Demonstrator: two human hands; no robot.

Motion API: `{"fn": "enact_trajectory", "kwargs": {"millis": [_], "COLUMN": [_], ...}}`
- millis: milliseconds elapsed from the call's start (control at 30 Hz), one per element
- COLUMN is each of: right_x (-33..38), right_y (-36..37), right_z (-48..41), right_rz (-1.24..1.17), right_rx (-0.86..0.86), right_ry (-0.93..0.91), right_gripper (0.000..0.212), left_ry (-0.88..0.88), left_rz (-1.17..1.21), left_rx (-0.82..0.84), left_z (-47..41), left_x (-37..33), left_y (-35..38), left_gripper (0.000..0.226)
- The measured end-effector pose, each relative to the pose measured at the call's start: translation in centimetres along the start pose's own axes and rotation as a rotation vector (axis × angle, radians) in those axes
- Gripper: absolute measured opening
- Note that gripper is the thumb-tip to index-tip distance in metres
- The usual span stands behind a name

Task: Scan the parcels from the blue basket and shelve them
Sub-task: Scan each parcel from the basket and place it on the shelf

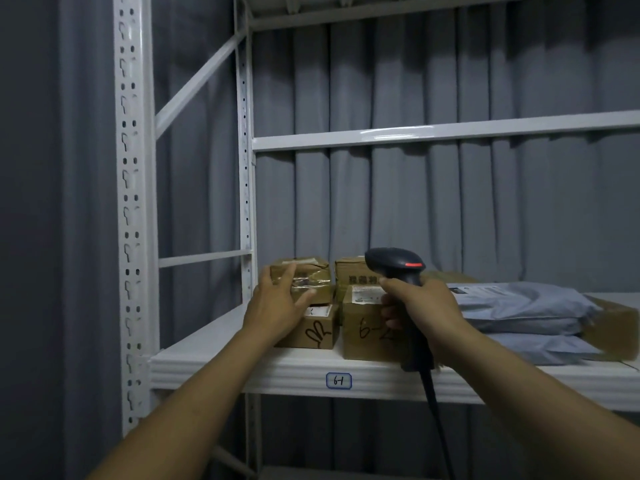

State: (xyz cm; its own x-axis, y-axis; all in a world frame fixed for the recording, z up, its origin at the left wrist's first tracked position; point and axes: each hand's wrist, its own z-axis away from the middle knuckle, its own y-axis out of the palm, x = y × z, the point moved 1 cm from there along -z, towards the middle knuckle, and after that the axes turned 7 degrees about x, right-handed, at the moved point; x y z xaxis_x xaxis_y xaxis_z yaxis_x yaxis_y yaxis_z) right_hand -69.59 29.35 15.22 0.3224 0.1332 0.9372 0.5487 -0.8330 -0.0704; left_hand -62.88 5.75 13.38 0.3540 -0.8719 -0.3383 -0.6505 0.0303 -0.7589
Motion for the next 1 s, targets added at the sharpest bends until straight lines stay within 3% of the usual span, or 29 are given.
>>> {"fn": "enact_trajectory", "kwargs": {"millis": [133,333,467,633,867,1000], "right_x": [0.3,0.2,0.1,0.2,0.5,1.2], "right_y": [-0.3,-0.6,-0.7,-1.0,-1.2,-2.2], "right_z": [0.2,0.1,-0.1,-0.1,0.9,2.5], "right_rz": [0.004,-0.002,-0.005,-0.001,-0.033,-0.019], "right_rx": [0.007,0.01,0.02,0.002,0.004,-0.003], "right_ry": [0.007,0.007,0.008,-0.001,0.002,-0.045], "right_gripper": [0.02,0.017,0.018,0.02,0.025,0.026], "left_ry": [-0.037,0.052,0.053,0.137,0.035,0.071], "left_rz": [-0.003,0.059,-0.153,-0.334,-0.323,-0.319], "left_rx": [0.086,0.257,0.192,0.029,0.309,0.249], "left_z": [-2.7,-5.2,-5.4,-2.8,-3.9,-2.4], "left_x": [-0.1,0.0,0.0,-1.8,-2.1,-3.2], "left_y": [0.4,0.5,0.9,1.7,1.0,-0.2], "left_gripper": [0.081,0.081,0.088,0.068,0.074,0.072]}}
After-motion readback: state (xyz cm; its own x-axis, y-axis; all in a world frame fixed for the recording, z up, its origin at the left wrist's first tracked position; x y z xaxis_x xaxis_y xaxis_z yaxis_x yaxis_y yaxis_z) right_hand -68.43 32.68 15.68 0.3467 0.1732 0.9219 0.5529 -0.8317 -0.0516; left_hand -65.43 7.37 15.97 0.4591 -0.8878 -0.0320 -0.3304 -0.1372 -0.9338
